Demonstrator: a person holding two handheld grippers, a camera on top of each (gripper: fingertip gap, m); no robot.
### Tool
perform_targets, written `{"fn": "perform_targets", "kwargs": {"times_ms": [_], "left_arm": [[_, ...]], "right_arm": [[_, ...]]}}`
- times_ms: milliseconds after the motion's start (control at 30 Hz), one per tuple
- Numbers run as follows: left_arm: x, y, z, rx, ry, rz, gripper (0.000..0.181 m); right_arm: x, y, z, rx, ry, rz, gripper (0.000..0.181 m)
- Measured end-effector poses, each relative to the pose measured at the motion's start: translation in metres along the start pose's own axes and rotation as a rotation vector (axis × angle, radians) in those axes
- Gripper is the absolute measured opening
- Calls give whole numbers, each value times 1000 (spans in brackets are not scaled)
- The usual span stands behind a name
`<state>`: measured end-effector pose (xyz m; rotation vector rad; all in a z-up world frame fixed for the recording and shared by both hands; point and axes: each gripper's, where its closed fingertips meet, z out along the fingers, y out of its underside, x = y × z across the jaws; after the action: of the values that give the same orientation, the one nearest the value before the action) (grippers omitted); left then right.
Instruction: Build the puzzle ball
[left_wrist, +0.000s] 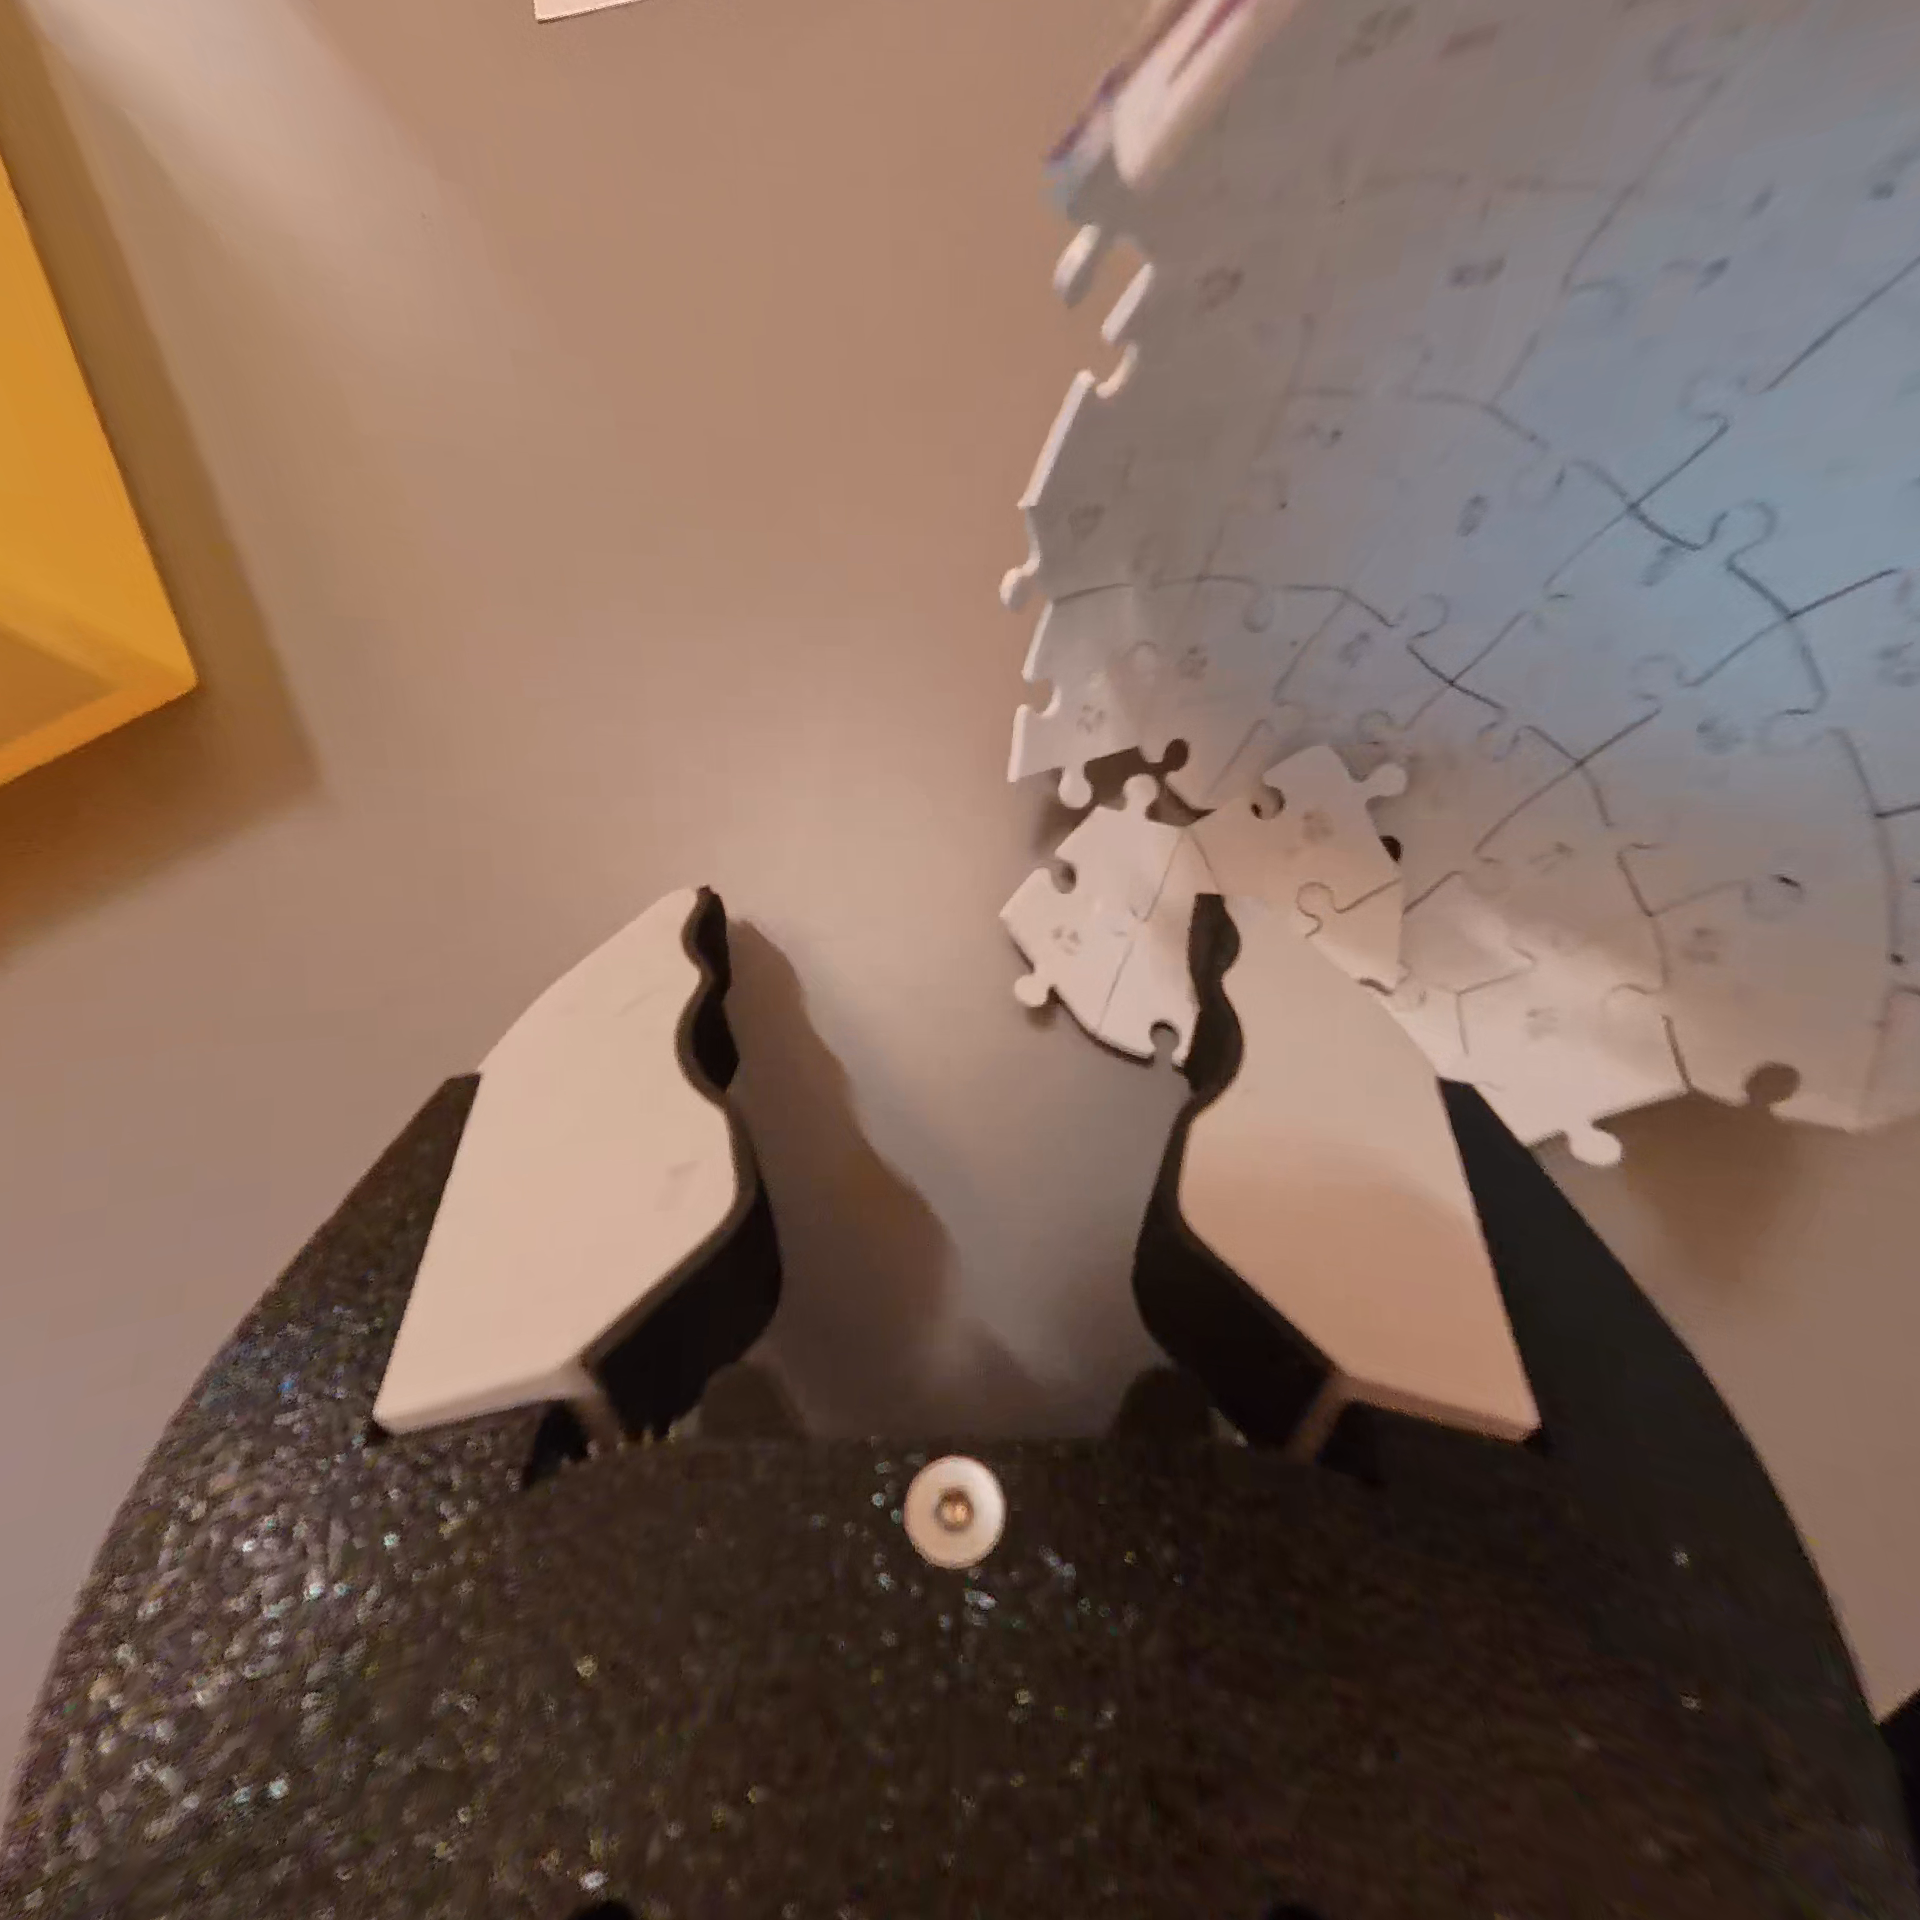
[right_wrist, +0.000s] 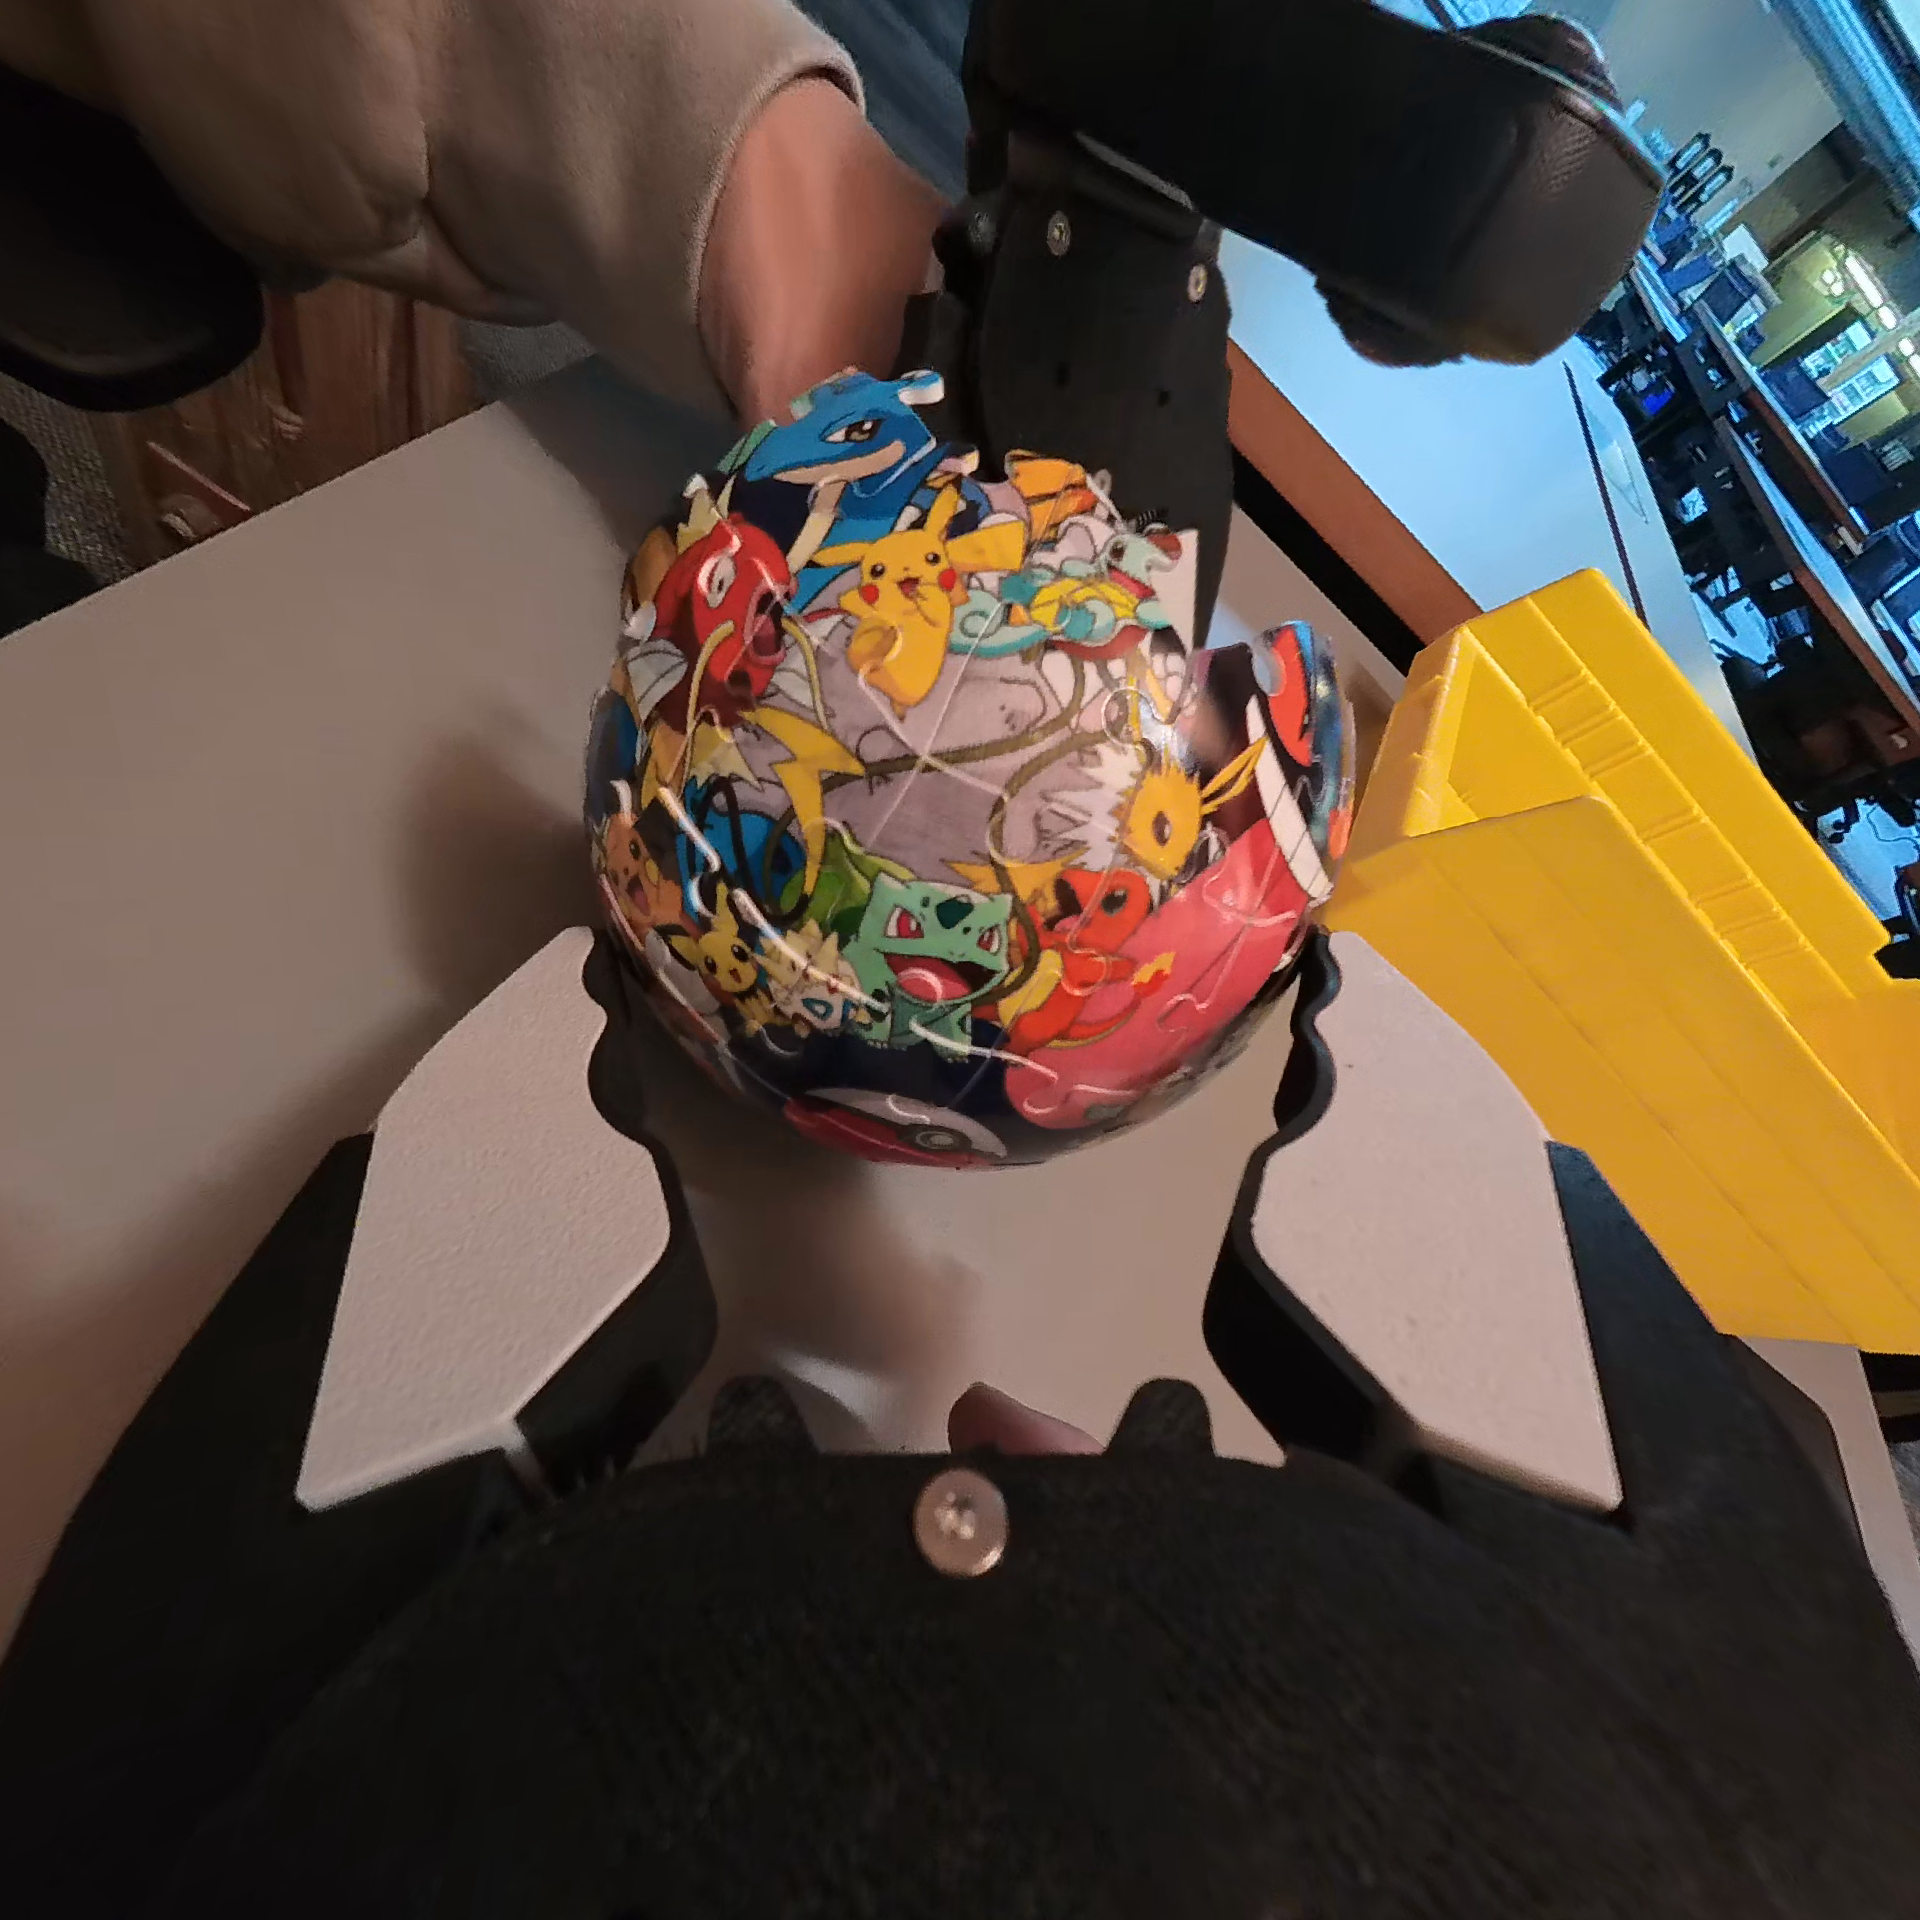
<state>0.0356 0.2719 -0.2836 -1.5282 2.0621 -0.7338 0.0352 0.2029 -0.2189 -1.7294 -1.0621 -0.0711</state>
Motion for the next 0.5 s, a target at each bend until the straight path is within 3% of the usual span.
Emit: {"fn": "perform_targets", "kwargs": {"times_ms": [233, 367, 500], "left_arm": [[-7, 0, -2, 7, -4, 61, 88], [-13, 3, -7, 15, 19, -6, 85], [-6, -7, -21, 124, 132, -135, 85]], "right_arm": [[0, 0, 1, -6, 1, -6, 121], [-1, 0, 2, -9, 1, -7, 121], [-1, 0, 2, -10, 0, -7, 121]]}}
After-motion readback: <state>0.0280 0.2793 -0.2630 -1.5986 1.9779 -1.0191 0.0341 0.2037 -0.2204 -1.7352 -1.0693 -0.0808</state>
